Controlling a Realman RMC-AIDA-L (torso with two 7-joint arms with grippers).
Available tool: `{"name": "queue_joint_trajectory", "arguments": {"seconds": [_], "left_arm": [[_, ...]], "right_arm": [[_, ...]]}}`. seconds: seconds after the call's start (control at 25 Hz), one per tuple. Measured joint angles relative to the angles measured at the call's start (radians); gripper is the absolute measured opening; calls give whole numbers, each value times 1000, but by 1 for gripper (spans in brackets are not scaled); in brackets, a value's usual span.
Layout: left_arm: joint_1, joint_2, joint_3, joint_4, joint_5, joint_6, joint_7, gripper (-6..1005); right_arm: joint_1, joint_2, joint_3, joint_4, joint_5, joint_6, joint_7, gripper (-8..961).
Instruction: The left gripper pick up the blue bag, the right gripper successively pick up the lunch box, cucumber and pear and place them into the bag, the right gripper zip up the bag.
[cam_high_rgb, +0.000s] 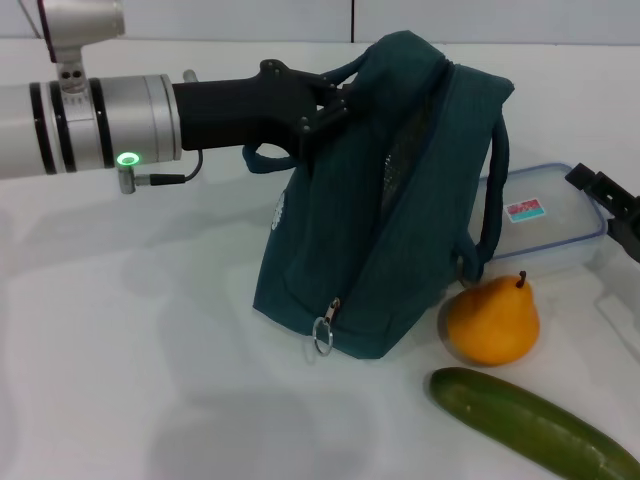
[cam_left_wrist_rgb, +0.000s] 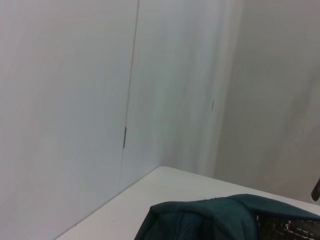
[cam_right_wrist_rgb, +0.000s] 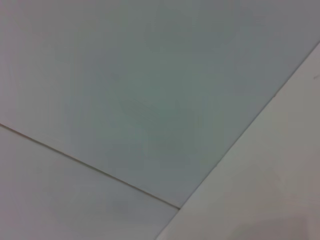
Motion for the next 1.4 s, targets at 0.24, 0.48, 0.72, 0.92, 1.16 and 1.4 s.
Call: {"name": "queue_joint_trajectory", "arguments": {"seconds": [0.24, 0.48, 0.72, 0.92, 1.16, 1.4], "left_arm": [[0, -1, 3, -5, 0, 1, 0, 70], [0, -2, 4, -15, -1, 1, 0, 71], [0, -2, 4, -16, -1, 0, 0, 70], [0, -4, 4, -16, -1, 0, -3, 70], [-2, -4, 4, -21, -9, 0, -5, 70], [-3, -4, 4, -23, -21, 0, -7, 71]], "right_arm": [[10, 0, 0, -5, 1, -24, 28, 688], [12, 0, 3, -5, 2, -26, 43, 680], [13, 0, 9, -12, 4, -25, 43, 556], [13, 0, 9, -17, 14, -24, 34, 294], [11, 1, 9, -28, 18, -27, 0, 245], [4, 2, 9, -55, 28, -39, -62, 212]]}}
